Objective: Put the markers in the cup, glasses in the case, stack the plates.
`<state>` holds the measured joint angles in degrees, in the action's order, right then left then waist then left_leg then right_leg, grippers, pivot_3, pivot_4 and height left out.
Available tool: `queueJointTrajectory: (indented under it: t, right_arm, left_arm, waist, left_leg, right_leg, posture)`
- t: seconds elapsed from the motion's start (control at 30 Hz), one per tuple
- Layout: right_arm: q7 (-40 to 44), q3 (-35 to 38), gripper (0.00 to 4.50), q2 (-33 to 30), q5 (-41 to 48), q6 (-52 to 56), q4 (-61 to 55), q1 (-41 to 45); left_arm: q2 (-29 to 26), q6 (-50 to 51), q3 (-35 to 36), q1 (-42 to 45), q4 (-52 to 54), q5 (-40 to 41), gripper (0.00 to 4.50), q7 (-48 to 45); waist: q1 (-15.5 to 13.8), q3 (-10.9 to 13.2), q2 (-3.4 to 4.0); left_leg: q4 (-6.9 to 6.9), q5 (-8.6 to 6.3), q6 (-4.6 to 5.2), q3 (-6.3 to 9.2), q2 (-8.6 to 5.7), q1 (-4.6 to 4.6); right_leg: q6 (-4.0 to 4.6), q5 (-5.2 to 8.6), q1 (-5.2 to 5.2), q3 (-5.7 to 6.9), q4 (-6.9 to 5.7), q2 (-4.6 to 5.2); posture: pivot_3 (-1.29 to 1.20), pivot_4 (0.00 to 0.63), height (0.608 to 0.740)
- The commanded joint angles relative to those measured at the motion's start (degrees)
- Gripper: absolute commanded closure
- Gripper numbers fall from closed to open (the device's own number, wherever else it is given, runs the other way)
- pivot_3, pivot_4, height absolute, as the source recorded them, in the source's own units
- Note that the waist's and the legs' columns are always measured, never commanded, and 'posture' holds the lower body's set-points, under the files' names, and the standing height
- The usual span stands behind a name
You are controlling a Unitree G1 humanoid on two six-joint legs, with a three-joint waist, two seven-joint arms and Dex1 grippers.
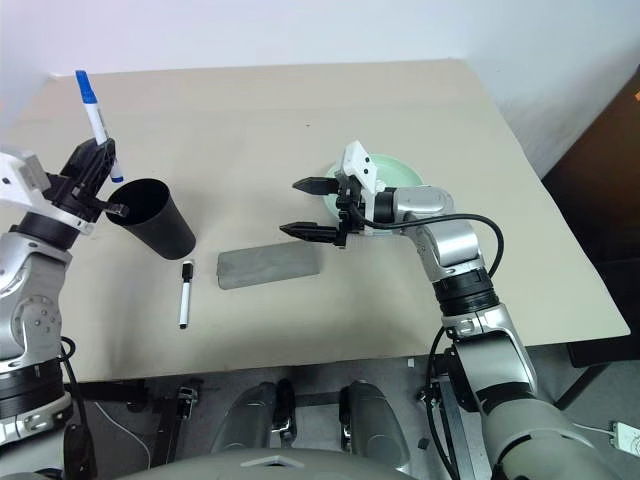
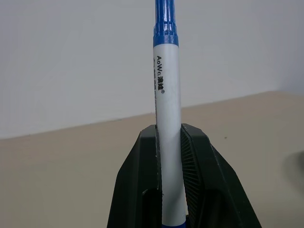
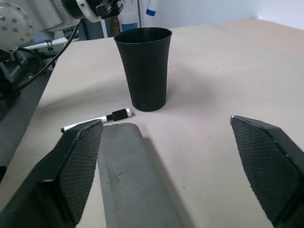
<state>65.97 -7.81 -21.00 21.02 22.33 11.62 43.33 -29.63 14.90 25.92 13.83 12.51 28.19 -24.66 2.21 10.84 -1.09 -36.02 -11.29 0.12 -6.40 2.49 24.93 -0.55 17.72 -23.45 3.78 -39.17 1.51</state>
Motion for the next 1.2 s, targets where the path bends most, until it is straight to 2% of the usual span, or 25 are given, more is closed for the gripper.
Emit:
queueJointTrajectory:
  t: [0.03,1.1,1.2]
  right_arm:
    - [-0.33,0.96,0.03,-0.05,0.35,-1.19,-0.88,0.74]
    - [-1.33,0.55,0.03,-0.44,-0.61,-2.62,0.01,0.49]
    - [-1.29,0.54,0.0,-0.45,-0.64,-2.73,0.14,0.52]
  left_arm:
    - [-0.15,0.32,0.42,-0.32,3.2,1.33,4.23,0.36]
    - [-0.63,1.51,-0.99,-5.62,3.9,2.2,4.23,-2.4]
    - [-0.79,1.29,-0.99,-5.47,3.53,2.0,3.19,-2.4]
  waist:
    - [-0.02,0.0,0.0]
    - [-0.02,0.0,0.0]
    - [-0.03,0.0,0.0]
  left_leg:
    - [-0.01,0.0,0.0,0.0,0.0,0.0]
    - [-0.01,-0.02,0.02,0.0,0.01,0.0]
    - [-0.01,-0.02,0.02,0.0,0.01,0.0]
  right_leg:
    - [0.0,0.0,0.0,0.0,0.0,0.0]
    - [0.0,0.0,0.0,0.0,0.01,0.0]
    - [0.0,0.0,0.0,0.0,0.01,0.0]
  posture:
    - [0.0,0.15,0.715]
    - [0.0,0.15,0.715]
    - [0.0,0.15,0.715]
